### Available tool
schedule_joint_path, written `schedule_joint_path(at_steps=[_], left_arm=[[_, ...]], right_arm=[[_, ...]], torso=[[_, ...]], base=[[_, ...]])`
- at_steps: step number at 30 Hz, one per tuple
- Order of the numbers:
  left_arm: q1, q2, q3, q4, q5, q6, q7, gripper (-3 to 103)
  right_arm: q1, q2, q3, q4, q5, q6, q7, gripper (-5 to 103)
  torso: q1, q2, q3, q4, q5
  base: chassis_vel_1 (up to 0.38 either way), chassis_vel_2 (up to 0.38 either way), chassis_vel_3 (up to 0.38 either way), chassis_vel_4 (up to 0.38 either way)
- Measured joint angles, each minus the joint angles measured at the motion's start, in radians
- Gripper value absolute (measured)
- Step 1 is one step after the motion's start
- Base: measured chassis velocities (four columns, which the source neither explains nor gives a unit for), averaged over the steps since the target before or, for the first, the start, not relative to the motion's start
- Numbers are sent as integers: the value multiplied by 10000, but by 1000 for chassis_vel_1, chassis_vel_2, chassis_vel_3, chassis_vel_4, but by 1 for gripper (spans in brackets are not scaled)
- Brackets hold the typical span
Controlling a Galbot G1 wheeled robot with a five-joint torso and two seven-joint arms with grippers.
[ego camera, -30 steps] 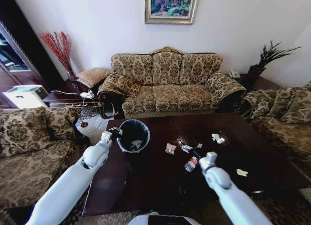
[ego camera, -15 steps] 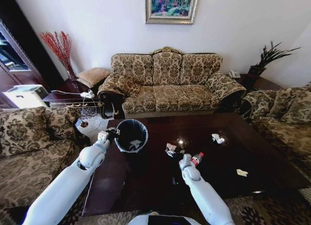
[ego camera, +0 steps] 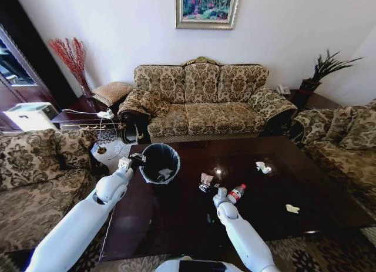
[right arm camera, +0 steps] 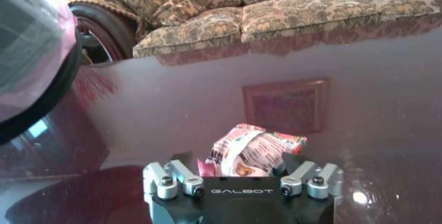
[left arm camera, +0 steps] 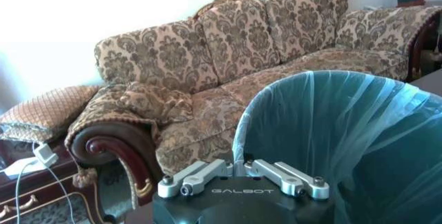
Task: Move to the front of the table and place the trash on the table into the trash bin.
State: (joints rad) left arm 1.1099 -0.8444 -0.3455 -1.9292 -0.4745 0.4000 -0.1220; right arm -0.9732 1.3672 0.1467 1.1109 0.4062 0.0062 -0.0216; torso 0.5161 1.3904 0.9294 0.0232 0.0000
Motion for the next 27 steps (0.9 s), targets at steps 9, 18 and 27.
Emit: schedule_joint_path(at_steps=[9, 18, 27], left_arm=[[-67, 16, 14, 3, -57, -36, 22, 2], [-96, 35, 32, -110, -74, -50, 22, 2], [141, 118, 54, -325, -99, -55, 84, 2]], right_arm=[[60, 156, 83, -203, -136, -33, -2, 46], [-46, 75, 181, 116, -99, -21, 110, 14], [-752, -1587, 496, 4271, 1228, -515, 914, -2]], torso=[[0, 0, 0, 1, 0], [0, 0, 0, 1, 2], [0, 0, 0, -2, 4]], base=[[0, 0, 0, 0], [0, 0, 0, 0], [0, 0, 0, 0]])
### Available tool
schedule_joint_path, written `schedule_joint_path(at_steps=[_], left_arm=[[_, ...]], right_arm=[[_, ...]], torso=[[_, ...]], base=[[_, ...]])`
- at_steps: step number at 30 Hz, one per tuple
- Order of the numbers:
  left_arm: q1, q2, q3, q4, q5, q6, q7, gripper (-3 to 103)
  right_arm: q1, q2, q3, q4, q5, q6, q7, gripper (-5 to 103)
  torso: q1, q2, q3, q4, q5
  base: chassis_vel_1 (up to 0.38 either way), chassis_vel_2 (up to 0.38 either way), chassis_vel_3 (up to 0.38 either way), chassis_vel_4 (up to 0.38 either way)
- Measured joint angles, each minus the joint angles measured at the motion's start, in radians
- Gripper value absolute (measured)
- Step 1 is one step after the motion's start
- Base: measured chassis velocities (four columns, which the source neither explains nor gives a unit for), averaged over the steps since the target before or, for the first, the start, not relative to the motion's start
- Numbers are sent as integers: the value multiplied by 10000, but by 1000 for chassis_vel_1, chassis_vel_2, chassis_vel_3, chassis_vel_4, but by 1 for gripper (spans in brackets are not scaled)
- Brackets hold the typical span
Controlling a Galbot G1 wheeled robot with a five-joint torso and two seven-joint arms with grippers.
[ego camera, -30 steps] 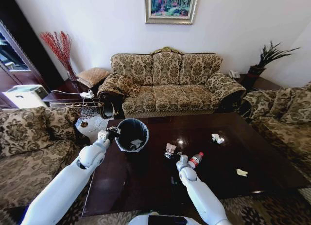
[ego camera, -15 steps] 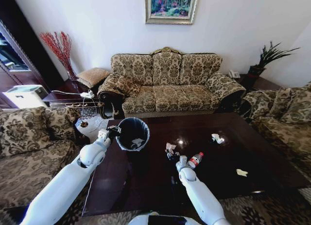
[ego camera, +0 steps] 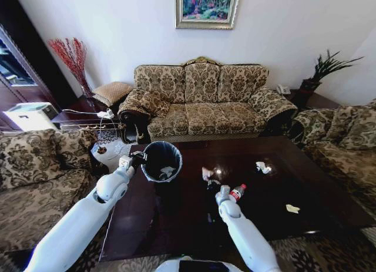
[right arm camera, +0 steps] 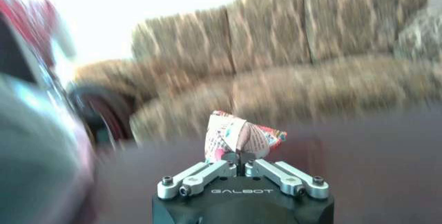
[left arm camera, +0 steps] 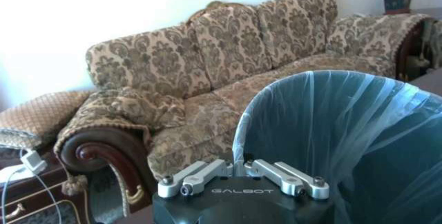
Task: Move to the front of the table and place the trash on the table into the trash bin.
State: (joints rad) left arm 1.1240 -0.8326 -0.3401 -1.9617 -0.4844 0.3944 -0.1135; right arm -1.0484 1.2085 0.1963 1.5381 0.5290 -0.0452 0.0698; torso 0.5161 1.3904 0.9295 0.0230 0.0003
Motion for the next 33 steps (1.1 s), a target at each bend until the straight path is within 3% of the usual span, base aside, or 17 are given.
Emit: schedule_joint_path(at_steps=[2, 4, 5, 7, 8, 10, 13, 14, 18, 22, 29, 33], left_arm=[[3, 3, 2, -1, 0, 0, 12, 2], [-58, 44, 84, 0, -13, 0, 81, 2], [-58, 44, 84, 0, -13, 0, 81, 2], [-220, 25, 248, 24, -23, 48, 77, 2], [-220, 25, 248, 24, -23, 48, 77, 2], [-289, -23, 387, 5, -29, 139, 63, 2], [-260, -85, 440, -114, -97, 273, 30, 2], [-260, -85, 440, -114, -97, 273, 30, 2], [-136, -99, 435, -233, -199, 368, -25, 2], [-51, -56, 383, -290, -213, 372, -40, 2], [-16, -47, 348, -310, -227, 372, -40, 2], [-15, -73, 348, -310, -226, 367, -41, 2]], right_arm=[[-13, -67, 3, 183, 79, -52, 39, -2], [-3, -932, -77, 2801, 1243, -837, 553, -2], [-3, -932, -77, 2801, 1243, -837, 553, -2], [467, -1744, -454, 4625, 2461, -1396, 919, -2], [467, -1744, -454, 4625, 2461, -1396, 919, -2], [1281, -2585, -1209, 5726, 3498, -1778, 945, -1], [2342, -3073, -2527, 6374, 4122, -2075, 773, 0], [2342, -3073, -2527, 6374, 4122, -2075, 773, 0], [3057, -2951, -4249, 6347, 4088, -2173, 721, 0], [3056, -2780, -4855, 6009, 3592, -2425, 647, -2], [3232, -2698, -5135, 5760, 3374, -2501, 686, 4], [3267, -2746, -5158, 5749, 3375, -2511, 727, 15]], torso=[[0, 0, 0, 0, 1], [-1, 0, 0, 3, -2], [-1, 0, 0, 3, -2], [-1, 1, -2, 2, -6], [-1, 1, -2, 2, -6], [-1, 0, -1, 4, -5], [0, 0, 0, 3, -2], [0, 0, 0, 3, -2], [0, 0, 0, 7, -4], [-1, 0, 0, 4, -4], [0, 0, 0, 1, -3], [0, 0, 0, 4, -5]], base=[[0, 0, 0, 0], [0, 0, 0, 0], [0, 0, 0, 0], [0, 0, 0, 0], [0, 0, 0, 0], [0, 0, 0, 0], [0, 0, 0, 0], [0, 0, 0, 0], [0, 0, 0, 0], [0, 0, 0, 0], [0, 0, 0, 0], [0, 0, 0, 0]])
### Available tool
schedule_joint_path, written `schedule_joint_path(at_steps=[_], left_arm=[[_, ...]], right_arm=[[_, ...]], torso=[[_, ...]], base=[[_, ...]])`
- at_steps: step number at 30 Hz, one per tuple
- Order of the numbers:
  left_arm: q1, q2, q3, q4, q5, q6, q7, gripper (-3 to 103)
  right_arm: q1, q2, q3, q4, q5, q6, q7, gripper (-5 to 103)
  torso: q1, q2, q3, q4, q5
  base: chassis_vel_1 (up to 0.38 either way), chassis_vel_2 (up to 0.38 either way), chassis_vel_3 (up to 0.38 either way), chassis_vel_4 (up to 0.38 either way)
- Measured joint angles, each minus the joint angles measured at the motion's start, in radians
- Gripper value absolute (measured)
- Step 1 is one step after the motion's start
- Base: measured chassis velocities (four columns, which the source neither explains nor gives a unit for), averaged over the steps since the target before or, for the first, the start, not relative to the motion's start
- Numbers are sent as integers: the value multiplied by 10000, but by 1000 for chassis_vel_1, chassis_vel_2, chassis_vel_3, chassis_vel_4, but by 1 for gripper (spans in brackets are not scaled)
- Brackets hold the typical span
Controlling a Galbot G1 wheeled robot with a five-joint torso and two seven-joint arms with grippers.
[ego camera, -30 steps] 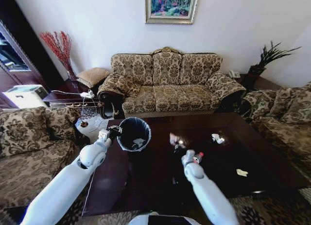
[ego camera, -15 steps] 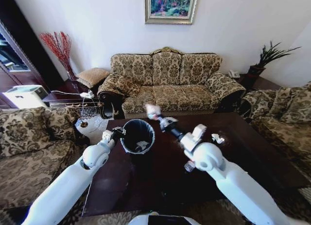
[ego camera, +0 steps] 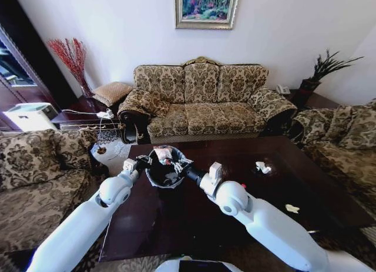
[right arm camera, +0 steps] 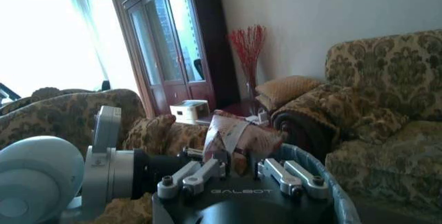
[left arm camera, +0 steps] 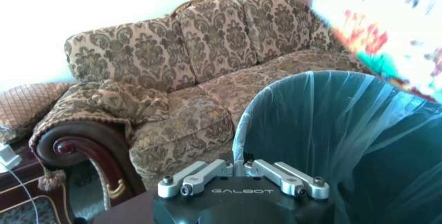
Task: Move to the front of the table and place the trash on the table into the trash bin.
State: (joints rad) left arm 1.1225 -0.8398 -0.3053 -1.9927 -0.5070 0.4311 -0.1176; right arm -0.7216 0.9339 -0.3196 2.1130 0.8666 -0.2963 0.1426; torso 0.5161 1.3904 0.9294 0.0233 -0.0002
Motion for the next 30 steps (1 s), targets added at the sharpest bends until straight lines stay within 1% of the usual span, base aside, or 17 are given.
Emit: schedule_joint_path(at_steps=[2, 3, 5, 7, 8, 12, 14, 16, 17, 18, 20, 21, 23, 24, 26, 28, 30], left_arm=[[0, -11, 0, 0, 0, -8, 3, 2], [0, -12, 0, 0, 4, -15, 6, 2], [0, -13, 0, 2, 5, -23, 10, 2], [1, -12, 0, 8, 7, -32, 19, 2], [1, -12, 0, 8, 7, -32, 19, 2], [2, 10, -28, 35, 9, -55, 26, 2], [4, 11, -36, 45, 9, -58, 29, 2], [20, 16, -75, 76, 12, -102, 42, 2], [20, 16, -75, 76, 12, -102, 42, 2], [34, 17, -86, 83, 17, -124, 41, 2], [105, 15, -135, 88, 25, -178, 48, 2], [105, 15, -135, 88, 25, -178, 48, 2], [175, 40, -204, 76, 16, -206, 49, 2], [220, 82, -238, 43, 4, -221, 48, 2], [241, 107, -252, 29, -1, -236, 50, 2], [311, 205, -306, -12, -27, -297, 99, 2], [314, 231, -313, -21, -43, -302, 107, 2]], right_arm=[[-19, -27, 0, -1, -8, 0, 16, 25], [-34, -41, 0, -9, -16, 2, 21, 25], [-42, -44, 0, -24, -23, 9, 21, 31], [-46, -42, 0, -73, -41, 47, 21, 41], [-46, -42, 0, -73, -41, 47, 21, 41], [-82, -3, 194, 40, -187, 312, 33, 63], [-124, -33, 358, 183, -192, 333, 65, 63], [-545, -405, 1142, 679, -174, 363, 209, 74], [-545, -405, 1142, 679, -174, 363, 209, 74], [-737, -600, 1437, 791, -180, 390, 221, 80], [-1500, -1250, 2325, 919, -271, 663, 418, 90], [-1500, -1250, 2325, 919, -271, 663, 418, 90], [-2405, -1626, 3214, 791, -613, 994, 789, 99], [-3051, -1650, 3903, 613, -871, 1114, 961, 100], [-3413, -1613, 4278, 518, -1006, 1149, 1040, 100], [-5503, -1073, 5767, -31, -1739, 1554, 1464, 100], [-6168, -868, 6110, -189, -1997, 1824, 1583, 100]], torso=[[0, 0, 0, -1, 1], [0, 0, 0, -1, 1], [0, 0, 0, -2, 2], [0, 0, 0, -2, 1], [0, 0, 0, -2, 1], [0, 0, 0, 1, 2], [0, 0, 0, 2, 2], [0, 0, 0, 3, 2], [0, 0, 0, 3, 2], [0, 0, 0, -1, 2], [0, 0, 0, -3, 1], [0, 0, 0, -3, 1], [0, 0, 0, -4, 2], [0, 0, 0, 0, 3], [0, 1, -1, 1, 3], [1, 0, 0, -1, 10], [1, 0, 0, -2, 7]], base=[[0, 0, 0, 0], [0, 0, 0, 0], [0, 0, 0, 0], [0, 0, 0, 0], [0, 0, 0, 0], [0, 0, 0, 0], [0, 0, 0, 0], [0, 0, 0, 0], [0, 0, 0, 0], [0, 0, 0, 0], [0, 0, 0, 0], [0, 0, 0, 0], [0, 0, 0, 0], [0, 0, 0, 0], [0, 0, 0, 0], [0, 0, 0, 0], [0, 0, 0, 0]])
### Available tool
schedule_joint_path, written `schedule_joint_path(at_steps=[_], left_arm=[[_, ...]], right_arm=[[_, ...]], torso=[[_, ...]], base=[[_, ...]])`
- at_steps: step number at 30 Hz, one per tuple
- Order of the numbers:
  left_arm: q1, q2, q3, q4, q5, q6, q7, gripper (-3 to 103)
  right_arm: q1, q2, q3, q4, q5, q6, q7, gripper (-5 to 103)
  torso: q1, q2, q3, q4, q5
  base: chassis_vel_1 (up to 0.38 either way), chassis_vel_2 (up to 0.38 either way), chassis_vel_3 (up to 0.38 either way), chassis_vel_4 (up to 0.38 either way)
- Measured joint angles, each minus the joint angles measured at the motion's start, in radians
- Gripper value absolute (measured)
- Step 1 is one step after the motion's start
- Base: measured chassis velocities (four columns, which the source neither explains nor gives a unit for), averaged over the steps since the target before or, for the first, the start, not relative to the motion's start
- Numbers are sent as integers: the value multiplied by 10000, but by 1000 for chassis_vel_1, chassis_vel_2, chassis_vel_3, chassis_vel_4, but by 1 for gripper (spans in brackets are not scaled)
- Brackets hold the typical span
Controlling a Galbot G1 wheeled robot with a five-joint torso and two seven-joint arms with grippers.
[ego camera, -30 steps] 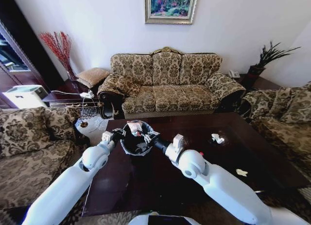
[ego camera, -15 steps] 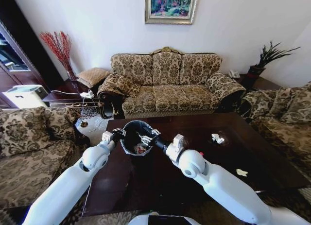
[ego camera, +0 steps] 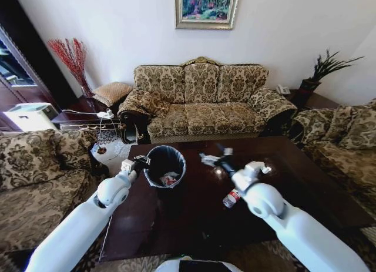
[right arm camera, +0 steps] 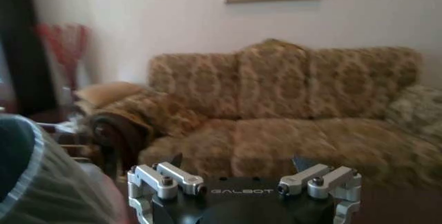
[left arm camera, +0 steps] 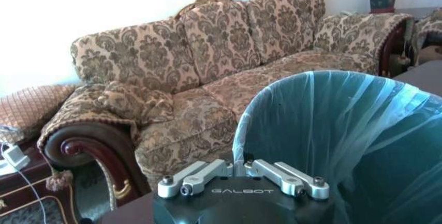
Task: Move to the front of the table and place the trash on the table into the trash bin.
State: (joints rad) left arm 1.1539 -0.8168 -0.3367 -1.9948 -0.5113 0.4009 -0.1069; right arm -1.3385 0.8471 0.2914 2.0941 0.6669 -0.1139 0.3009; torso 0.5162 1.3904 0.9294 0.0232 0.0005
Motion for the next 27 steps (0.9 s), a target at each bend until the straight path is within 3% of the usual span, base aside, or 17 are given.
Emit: schedule_joint_path(at_steps=[2, 4, 5, 6, 7, 10, 11, 13, 18, 24, 27], left_arm=[[0, 23, -6, -10, -23, -21, 28, 2], [-3, 23, -6, -12, -30, -21, 30, 2], [-15, 4, -14, -14, -41, -22, 27, 2], [-35, -24, -25, -20, -76, -22, 12, 2], [-35, -24, -25, -20, -76, -22, 12, 2], [-213, -53, -29, -22, -175, -23, -58, 2], [-213, -53, -29, -22, -175, -23, -58, 2], [-295, -11, -11, -23, -264, -22, -59, 2], [-343, 53, 0, -19, -308, -18, -37, 2], [-355, 52, 29, 47, -314, -18, -5, 2], [-373, 44, 35, 49, -314, -18, 1, 2]], right_arm=[[-1501, 895, 646, -414, -608, 643, 81, 100], [-1690, 1103, 720, -500, -702, 741, 86, 100], [-2076, 1769, 828, -806, -990, 1047, 217, 100], [-2219, 2274, 837, -1083, -1197, 1238, 433, 100], [-2219, 2274, 837, -1083, -1197, 1238, 433, 100], [-2155, 3361, 843, -2073, -1435, 1581, 941, 100], [-2155, 3361, 843, -2073, -1435, 1581, 941, 100], [-1870, 4011, 941, -3076, -1456, 1833, 1158, 100], [-1386, 4535, 1213, -4319, -1442, 2199, 917, 100], [-275, 5100, 1770, -6274, -1346, 2486, -471, 100], [-3, 5159, 1780, -6683, -1284, 2459, -539, 100]], torso=[[-2, 1, -1, -7, -4], [-4, 1, -2, -7, -4], [-5, 1, -2, -5, -4], [-5, 1, -2, 0, -5], [-5, 1, -2, 0, -5], [-3, 1, -1, 3, -6], [-3, 1, -1, 3, -6], [0, 0, 0, 4, -7], [-1, 1, 0, 1, -6], [0, 0, 1, 3, -6], [0, 0, 1, 2, -5]], base=[[0, 0, 0, 0], [0, 0, 0, 0], [0, 0, 0, 0], [0, 0, 0, 0], [0, 0, 0, 0], [0, 0, 0, 0], [0, 0, 0, 0], [0, 0, 0, 0], [0, 0, 0, 0], [0, 0, 0, 0], [0, 0, 0, 0]])
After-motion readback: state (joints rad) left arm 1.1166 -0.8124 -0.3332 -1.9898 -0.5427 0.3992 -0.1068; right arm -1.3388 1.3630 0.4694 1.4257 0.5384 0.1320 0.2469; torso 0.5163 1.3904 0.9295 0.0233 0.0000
